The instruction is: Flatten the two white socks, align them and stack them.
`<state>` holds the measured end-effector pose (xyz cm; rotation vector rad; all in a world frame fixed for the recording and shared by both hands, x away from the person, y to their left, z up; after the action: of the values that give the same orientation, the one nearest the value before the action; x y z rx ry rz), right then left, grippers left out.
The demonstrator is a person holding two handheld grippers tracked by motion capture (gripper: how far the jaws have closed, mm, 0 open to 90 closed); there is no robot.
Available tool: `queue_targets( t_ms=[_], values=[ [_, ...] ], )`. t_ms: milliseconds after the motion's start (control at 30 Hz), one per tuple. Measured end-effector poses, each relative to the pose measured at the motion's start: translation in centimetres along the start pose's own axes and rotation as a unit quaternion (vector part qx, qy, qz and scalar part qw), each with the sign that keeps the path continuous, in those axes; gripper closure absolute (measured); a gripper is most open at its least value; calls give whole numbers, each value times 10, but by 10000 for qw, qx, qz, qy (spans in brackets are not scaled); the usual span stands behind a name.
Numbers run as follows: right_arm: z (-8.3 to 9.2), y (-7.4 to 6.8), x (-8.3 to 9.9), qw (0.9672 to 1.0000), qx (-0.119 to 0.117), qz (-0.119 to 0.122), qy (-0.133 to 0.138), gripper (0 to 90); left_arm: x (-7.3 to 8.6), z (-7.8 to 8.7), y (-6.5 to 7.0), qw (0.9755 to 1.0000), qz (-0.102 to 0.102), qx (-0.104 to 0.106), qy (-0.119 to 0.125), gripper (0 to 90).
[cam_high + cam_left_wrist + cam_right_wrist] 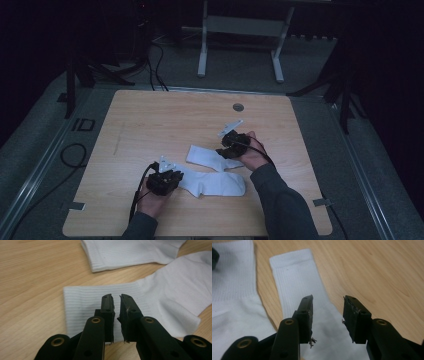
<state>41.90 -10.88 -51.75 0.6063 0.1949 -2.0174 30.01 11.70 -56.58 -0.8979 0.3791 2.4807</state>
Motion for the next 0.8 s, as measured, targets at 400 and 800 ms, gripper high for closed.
queue_targets(
  t_ms=[400,800],
  values=[
    [-38,-21,-17,9977,-322,504,-335,584,2,9,-17,9996,170,-225,-27,814],
    [-59,-16,-13,9965,-650,155,-498,640,3,13,-21,9992,159,-380,-17,814]
  ],
)
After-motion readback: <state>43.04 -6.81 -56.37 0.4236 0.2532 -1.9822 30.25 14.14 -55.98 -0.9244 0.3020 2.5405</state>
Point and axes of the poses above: each handheld gripper's, and its own axes: z roughly backward along the jaws, x roughly out of its underside, y roughly to its right, the point moved 3 cm from there along -z, roughly forward along the jaws, and after that the axes turned 5 degrees about -y, right-handed, at the moved point
